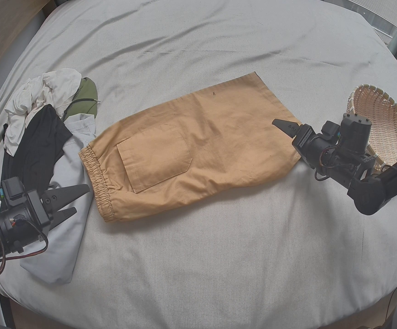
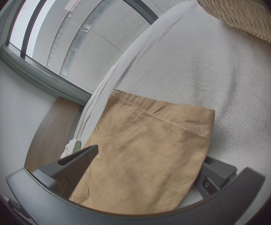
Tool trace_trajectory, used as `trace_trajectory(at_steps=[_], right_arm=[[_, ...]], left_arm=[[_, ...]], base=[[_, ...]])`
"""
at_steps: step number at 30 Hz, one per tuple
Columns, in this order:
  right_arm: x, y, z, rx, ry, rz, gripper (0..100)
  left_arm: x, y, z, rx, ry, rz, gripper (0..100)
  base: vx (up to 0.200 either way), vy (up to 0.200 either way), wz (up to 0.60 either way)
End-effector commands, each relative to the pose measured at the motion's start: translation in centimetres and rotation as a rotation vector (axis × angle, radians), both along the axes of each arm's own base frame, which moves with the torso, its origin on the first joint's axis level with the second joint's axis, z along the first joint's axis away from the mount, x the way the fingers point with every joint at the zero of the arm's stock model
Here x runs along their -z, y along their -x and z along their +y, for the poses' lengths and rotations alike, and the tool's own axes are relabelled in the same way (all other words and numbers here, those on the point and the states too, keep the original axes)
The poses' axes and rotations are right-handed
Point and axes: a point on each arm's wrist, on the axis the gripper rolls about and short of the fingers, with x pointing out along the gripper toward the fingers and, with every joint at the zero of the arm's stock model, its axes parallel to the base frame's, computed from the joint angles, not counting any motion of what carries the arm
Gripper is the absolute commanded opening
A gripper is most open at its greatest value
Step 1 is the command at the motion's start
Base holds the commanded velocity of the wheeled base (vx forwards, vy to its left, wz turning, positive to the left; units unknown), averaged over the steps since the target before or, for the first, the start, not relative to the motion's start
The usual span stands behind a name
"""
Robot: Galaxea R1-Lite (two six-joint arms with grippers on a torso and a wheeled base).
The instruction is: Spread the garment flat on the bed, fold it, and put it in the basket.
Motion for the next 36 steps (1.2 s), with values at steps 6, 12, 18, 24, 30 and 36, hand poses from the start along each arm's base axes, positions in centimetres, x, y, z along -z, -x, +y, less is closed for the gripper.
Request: trace_trajectory(at_steps=[6,12,18,24,30,36], right_arm=[[0.0,0.0,-0.6,0.027,-0.004,-0.007,0],[-1.5,1.2,-2.0,0.098,-0.009,-0.057,0],[-2.3,3.1,-4.6,0.161,0.005,-0.062,0],[-2.1,5.2,-6.0,0.177,0.055,-0.057,0],[-2.0,5.7,-7.2,0.208,0.084,-0.053,0],[-1.4,6.5,-7.2,0.200,0.110,-0.036,0]], left_arm=[[1.0,-0.7,-0.1,0.000,-0.010,0.051,100],[1.0,-1.2,-0.1,0.017,0.008,0.045,100],[1.0,-1.2,-0.2,0.039,0.015,0.039,100],[1.5,-1.6,-0.3,0.070,0.023,0.065,100],[2.2,-2.7,-0.6,0.078,0.016,0.094,100],[3.4,-4.9,-1.8,0.112,0.008,0.076,100]], base=[[0.000,0.000,0.00],[0.000,0.000,0.00],[0.000,0.000,0.00],[0.000,0.000,0.00],[0.000,0.000,0.00],[0.000,0.000,0.00]])
